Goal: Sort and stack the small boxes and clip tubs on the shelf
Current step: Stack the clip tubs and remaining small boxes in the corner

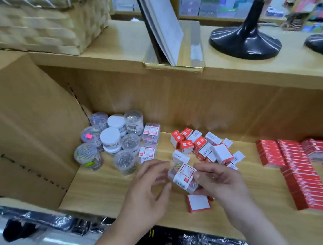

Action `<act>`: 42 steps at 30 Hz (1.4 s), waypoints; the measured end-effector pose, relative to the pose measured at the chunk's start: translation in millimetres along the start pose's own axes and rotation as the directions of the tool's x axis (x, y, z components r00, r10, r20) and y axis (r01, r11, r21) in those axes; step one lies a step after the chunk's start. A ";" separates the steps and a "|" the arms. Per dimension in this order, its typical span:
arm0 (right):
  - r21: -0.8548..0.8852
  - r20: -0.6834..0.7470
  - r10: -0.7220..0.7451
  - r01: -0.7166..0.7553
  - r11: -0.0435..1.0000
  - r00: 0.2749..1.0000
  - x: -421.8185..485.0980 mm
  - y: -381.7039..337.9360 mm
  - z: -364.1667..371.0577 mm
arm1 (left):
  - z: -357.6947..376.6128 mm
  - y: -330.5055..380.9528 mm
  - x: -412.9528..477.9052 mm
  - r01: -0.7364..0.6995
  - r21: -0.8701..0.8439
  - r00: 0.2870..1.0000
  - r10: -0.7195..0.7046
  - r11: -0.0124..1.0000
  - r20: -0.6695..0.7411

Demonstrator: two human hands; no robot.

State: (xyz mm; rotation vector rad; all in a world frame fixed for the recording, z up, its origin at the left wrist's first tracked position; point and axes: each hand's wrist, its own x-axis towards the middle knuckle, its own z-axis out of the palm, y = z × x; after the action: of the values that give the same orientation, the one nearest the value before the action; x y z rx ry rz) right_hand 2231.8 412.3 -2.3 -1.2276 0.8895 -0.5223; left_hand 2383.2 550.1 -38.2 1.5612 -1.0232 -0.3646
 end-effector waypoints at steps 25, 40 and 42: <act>-0.488 0.143 -0.327 0.354 0.798 0.934 34.0 28.2 98.5 | -59.0 -32.5 -20.9 0.224 0.033 0.971 -0.220 0.974 -0.094; -0.695 0.022 -0.366 0.277 0.663 0.930 74.7 66.6 132.2 | -98.2 -56.7 -29.1 0.194 0.130 0.979 -0.182 0.972 -0.096; -0.674 0.051 -0.350 0.290 0.680 0.936 71.3 62.7 133.3 | -98.9 -56.2 -27.8 0.177 0.139 0.983 -0.168 0.974 -0.080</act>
State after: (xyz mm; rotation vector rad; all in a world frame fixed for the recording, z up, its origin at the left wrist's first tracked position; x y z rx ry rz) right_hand 2373.8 452.8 -73.0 -2.0775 0.9740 -0.5483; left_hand 2461.0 631.4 -70.6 1.7886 -0.8800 -0.3605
